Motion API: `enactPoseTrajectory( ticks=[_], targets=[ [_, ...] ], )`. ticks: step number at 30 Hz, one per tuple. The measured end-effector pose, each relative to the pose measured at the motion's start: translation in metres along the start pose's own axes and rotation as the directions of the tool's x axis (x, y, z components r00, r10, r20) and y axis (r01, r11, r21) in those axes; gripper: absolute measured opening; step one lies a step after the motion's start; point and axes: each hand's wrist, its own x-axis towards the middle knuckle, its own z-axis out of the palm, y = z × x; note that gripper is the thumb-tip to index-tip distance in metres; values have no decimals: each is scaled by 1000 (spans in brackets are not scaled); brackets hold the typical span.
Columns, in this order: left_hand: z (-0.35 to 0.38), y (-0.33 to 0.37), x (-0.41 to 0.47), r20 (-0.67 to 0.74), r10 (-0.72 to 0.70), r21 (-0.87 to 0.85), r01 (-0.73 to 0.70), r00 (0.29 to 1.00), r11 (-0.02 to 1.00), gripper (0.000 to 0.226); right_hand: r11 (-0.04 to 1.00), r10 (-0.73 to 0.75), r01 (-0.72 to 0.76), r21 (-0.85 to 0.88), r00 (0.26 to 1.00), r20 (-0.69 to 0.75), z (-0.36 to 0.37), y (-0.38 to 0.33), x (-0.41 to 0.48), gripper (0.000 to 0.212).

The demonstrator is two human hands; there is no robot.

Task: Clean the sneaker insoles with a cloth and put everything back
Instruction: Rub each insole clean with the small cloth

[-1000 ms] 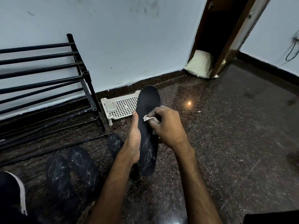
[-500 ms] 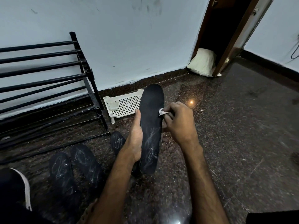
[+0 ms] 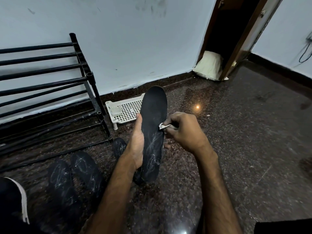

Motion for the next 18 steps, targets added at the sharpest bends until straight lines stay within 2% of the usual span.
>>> enactPoseTrajectory(
  ticks=[2, 7, 8, 11, 12, 14, 16, 18],
  targets=[
    [1, 1, 0, 10, 4, 28, -4, 1000, 1000, 77, 1000, -18, 18, 1, 999, -48, -1, -2, 4, 9],
    [-1, 3, -1, -1, 4, 70, -3, 1000, 998, 77, 991, -62, 18, -131, 940, -335, 6, -5, 6, 11],
    [-1, 3, -1, -8, 10, 62, -9, 1000, 998, 76, 992, -65, 27, -124, 946, -318, 8, -7, 5, 11],
    [3, 2, -3, -30, 14, 62, -13, 999, 998, 74, 992, -102, 95, -77, 990, -94, 15, -12, 3, 12],
    [5, 2, -4, -39, 10, 54, -8, 999, 998, 73, 994, -100, 97, -46, 992, -76, 17, -14, 3, 13],
    [9, -1, -6, -47, -4, 48, 6, 999, 999, 71, 999, -29, 32, 15, 980, -199, 18, -13, 5, 11],
    [10, -4, -6, -23, -29, 77, 30, 999, 997, 69, 998, 56, -60, 3, 915, -400, 14, -10, 8, 11],
    [13, -6, -7, -20, -65, 110, 66, 998, 992, 71, 995, 68, -93, -28, 870, -488, 10, -5, 6, 11]
  ],
)
